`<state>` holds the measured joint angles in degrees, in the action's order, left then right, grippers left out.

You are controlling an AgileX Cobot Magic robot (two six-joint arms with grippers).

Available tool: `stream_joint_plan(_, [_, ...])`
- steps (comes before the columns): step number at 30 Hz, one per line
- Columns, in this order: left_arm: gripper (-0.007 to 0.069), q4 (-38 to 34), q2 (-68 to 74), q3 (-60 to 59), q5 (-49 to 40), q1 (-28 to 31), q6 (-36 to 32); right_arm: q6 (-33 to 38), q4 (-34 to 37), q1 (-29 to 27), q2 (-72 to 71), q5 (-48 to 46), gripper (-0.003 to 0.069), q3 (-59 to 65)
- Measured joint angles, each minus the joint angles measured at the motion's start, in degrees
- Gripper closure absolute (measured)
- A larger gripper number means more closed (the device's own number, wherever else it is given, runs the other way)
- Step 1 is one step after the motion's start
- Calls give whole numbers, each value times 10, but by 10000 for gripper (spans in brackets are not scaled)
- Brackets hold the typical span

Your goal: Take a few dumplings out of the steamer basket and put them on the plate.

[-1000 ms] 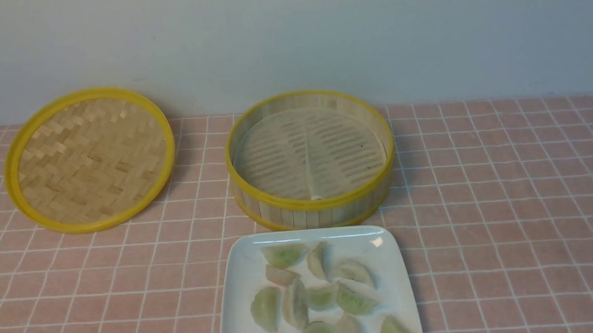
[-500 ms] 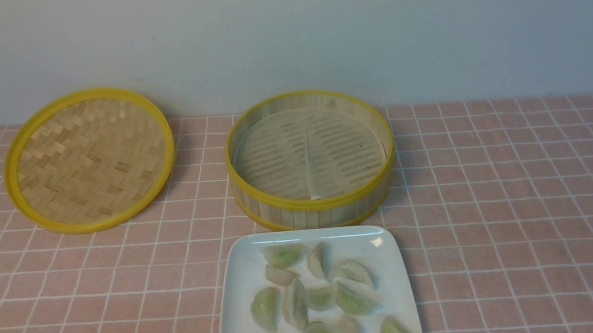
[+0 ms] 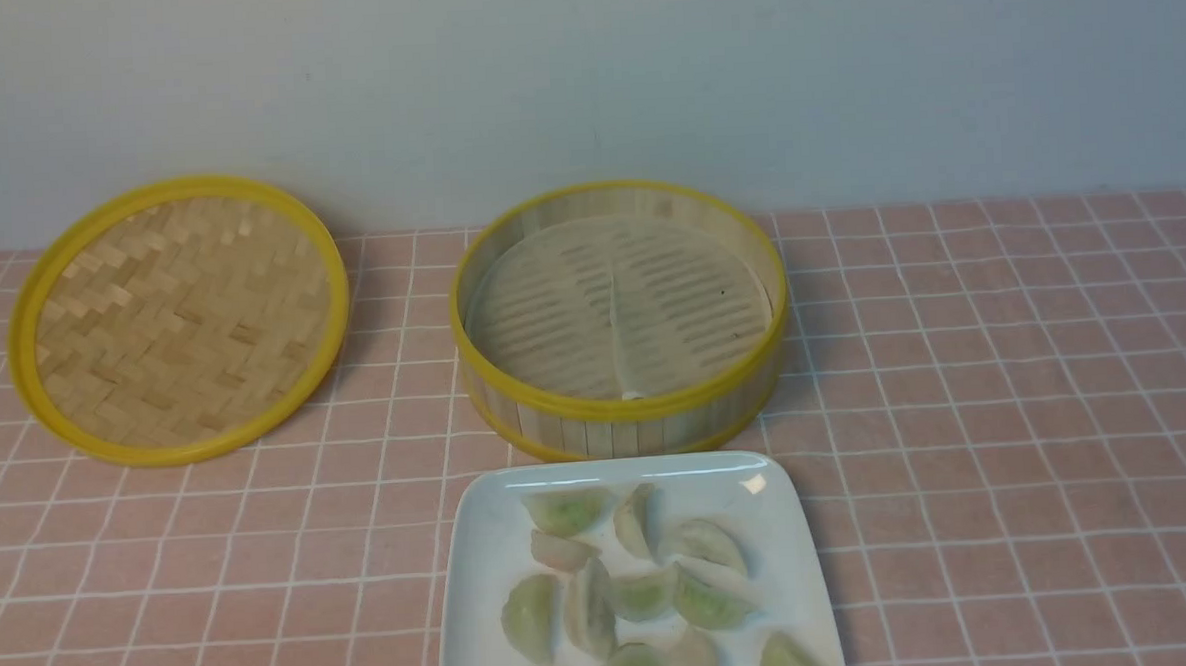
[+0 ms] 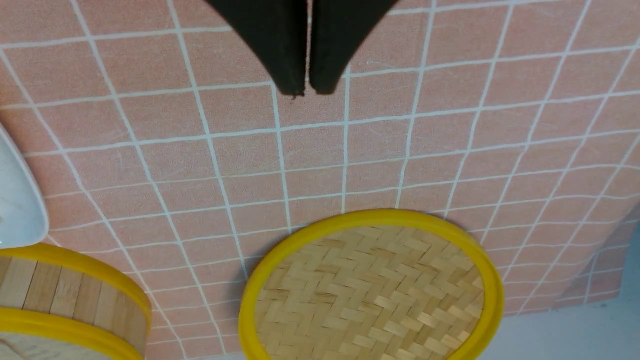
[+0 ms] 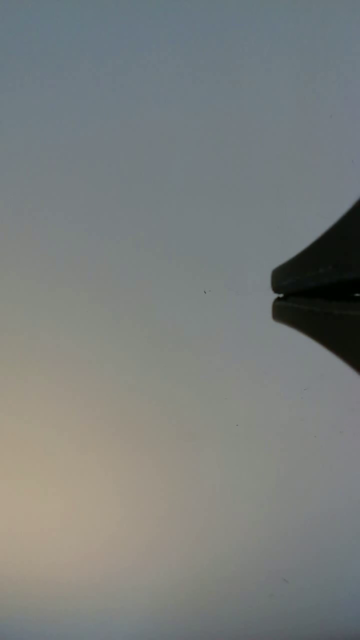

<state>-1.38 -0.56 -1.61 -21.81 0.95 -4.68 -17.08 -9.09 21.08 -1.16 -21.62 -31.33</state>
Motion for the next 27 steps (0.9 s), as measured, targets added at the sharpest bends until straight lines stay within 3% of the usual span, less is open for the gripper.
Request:
stream_joint_plan(18, [631,0,0,0,-1,0,0,7,2,0,0,0,673,1])
stream_joint_plan(27, [631,0,0,0,-1,0,0,107,110,0,0,2,673,33])
